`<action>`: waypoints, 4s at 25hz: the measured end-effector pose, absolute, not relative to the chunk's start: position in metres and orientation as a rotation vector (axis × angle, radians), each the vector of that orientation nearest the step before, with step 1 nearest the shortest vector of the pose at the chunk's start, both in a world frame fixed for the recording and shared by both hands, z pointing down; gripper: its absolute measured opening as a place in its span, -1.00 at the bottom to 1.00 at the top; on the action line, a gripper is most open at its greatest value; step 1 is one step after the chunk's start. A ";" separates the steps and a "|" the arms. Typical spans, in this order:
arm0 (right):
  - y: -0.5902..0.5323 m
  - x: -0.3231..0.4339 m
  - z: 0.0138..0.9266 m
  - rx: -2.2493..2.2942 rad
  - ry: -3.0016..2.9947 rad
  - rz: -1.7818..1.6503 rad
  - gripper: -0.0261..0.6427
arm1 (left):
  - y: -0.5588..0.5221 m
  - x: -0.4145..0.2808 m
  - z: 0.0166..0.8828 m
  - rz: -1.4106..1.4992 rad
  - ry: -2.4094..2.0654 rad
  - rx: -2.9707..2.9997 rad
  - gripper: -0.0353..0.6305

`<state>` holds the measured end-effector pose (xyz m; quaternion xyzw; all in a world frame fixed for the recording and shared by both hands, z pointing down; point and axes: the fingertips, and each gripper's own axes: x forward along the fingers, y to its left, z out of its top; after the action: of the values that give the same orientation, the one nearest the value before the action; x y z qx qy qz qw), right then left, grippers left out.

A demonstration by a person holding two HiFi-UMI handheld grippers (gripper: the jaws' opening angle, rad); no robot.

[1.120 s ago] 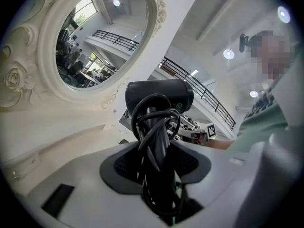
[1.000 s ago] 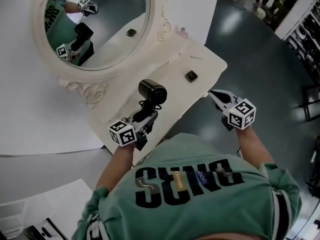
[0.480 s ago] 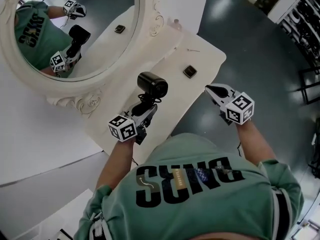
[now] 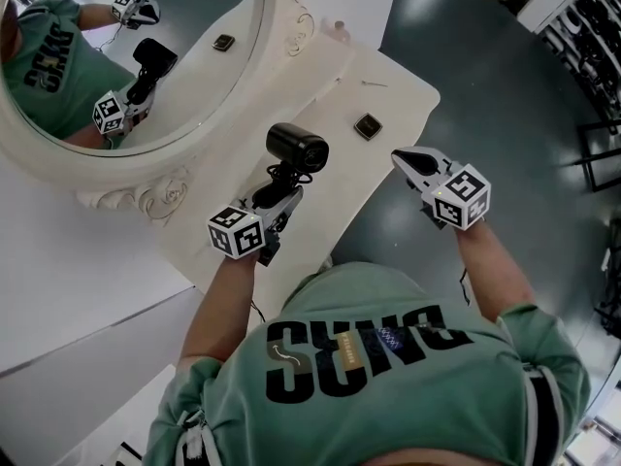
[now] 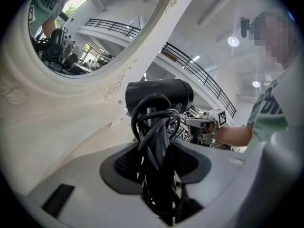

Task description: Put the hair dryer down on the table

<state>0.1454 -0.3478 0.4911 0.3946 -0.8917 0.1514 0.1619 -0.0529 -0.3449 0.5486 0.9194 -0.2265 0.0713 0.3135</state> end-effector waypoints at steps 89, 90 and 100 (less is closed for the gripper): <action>-0.340 0.162 0.550 1.062 -2.563 0.533 -0.94 | -0.372 -0.045 0.596 0.626 -1.080 2.480 0.00; -0.332 0.164 0.545 1.057 -2.571 0.534 -0.94 | -0.364 -0.043 0.585 0.586 -1.084 2.489 0.00; -0.272 0.179 0.483 0.984 -2.681 0.478 -0.94 | -0.265 -0.007 0.480 0.184 -1.075 2.572 -0.44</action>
<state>0.1787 -0.2725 0.4831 0.3373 -0.9188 0.1639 0.1228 -0.0072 -0.2647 0.4798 0.9068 -0.3791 0.0647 0.1728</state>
